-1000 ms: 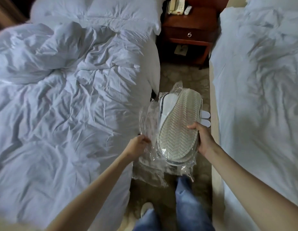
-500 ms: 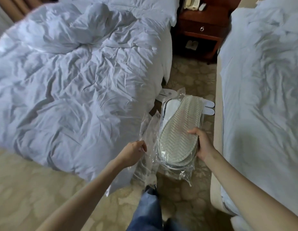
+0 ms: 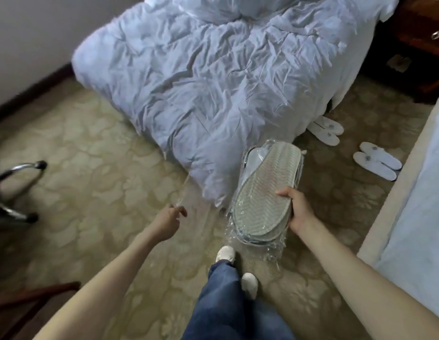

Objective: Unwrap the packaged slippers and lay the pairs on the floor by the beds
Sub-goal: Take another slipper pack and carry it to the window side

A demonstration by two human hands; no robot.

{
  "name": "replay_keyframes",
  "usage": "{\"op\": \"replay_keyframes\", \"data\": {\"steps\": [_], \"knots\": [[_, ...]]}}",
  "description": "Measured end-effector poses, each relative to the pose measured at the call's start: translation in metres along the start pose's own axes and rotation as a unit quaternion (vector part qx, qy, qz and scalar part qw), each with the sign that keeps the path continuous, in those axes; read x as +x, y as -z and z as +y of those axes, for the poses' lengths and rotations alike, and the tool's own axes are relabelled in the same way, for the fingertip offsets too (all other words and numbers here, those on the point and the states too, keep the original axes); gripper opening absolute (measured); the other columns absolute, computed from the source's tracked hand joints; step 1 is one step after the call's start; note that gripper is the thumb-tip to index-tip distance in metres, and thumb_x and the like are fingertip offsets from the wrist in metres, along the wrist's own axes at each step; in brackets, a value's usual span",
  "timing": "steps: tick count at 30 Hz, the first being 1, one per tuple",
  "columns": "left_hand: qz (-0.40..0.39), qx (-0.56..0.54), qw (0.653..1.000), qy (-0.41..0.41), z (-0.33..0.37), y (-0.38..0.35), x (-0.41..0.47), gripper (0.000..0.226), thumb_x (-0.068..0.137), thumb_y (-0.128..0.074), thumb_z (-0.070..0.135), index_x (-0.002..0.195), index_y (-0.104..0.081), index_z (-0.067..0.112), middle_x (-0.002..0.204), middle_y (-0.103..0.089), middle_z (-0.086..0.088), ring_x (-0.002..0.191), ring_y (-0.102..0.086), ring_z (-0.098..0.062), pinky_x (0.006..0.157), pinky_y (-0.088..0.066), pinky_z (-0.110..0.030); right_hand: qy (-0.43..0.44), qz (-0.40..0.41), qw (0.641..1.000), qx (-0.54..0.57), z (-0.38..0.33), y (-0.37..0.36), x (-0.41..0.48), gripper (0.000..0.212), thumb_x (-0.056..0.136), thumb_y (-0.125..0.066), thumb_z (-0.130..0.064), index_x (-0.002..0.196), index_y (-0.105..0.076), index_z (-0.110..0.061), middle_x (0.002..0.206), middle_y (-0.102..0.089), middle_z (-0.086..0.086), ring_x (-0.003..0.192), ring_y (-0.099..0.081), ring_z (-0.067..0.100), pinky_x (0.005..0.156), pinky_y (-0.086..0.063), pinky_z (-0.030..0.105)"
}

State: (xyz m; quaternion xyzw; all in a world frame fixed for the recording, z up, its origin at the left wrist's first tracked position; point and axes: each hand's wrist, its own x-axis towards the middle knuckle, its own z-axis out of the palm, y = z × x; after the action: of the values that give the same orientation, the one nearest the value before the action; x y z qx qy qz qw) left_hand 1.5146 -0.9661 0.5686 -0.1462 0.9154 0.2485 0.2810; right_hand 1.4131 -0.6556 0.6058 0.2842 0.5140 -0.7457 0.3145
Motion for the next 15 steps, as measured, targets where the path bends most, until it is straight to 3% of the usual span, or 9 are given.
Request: {"op": "replay_keyframes", "data": {"steps": [6,10,15], "knots": [[0.046,-0.098,0.977,0.185,-0.145,-0.001,-0.065,0.032,0.089,-0.042,0.005,0.114,-0.062,0.007,0.117,-0.063,-0.017,0.106,-0.06,-0.031,0.084,-0.046,-0.031,-0.009,-0.075,0.995,-0.065,0.04,-0.11,0.007,0.02,0.078,-0.052,-0.007,0.089,-0.068,-0.005,0.079,-0.075,0.01,0.079,-0.07,0.026,0.079,-0.054,0.037],[0.066,-0.121,0.96,0.245,-0.232,0.008,-0.099,0.029,0.09,-0.045,0.011,0.113,-0.063,0.01,0.122,-0.062,-0.011,0.11,-0.057,-0.026,0.087,-0.045,-0.029,-0.037,-0.116,0.989,-0.083,0.076,-0.2,0.018,0.025,0.079,-0.045,-0.006,0.089,-0.068,-0.003,0.077,-0.075,0.011,0.068,-0.072,0.025,0.07,-0.058,0.036],[0.085,-0.148,0.942,0.289,-0.326,0.041,-0.124,0.031,0.091,-0.04,0.015,0.115,-0.059,0.011,0.122,-0.06,-0.01,0.108,-0.057,-0.026,0.093,-0.049,-0.039,-0.054,-0.171,0.98,-0.093,0.124,-0.318,0.032,0.035,0.08,-0.042,-0.004,0.079,-0.076,-0.005,0.078,-0.076,0.011,0.069,-0.073,0.025,0.058,-0.06,0.034]]}}
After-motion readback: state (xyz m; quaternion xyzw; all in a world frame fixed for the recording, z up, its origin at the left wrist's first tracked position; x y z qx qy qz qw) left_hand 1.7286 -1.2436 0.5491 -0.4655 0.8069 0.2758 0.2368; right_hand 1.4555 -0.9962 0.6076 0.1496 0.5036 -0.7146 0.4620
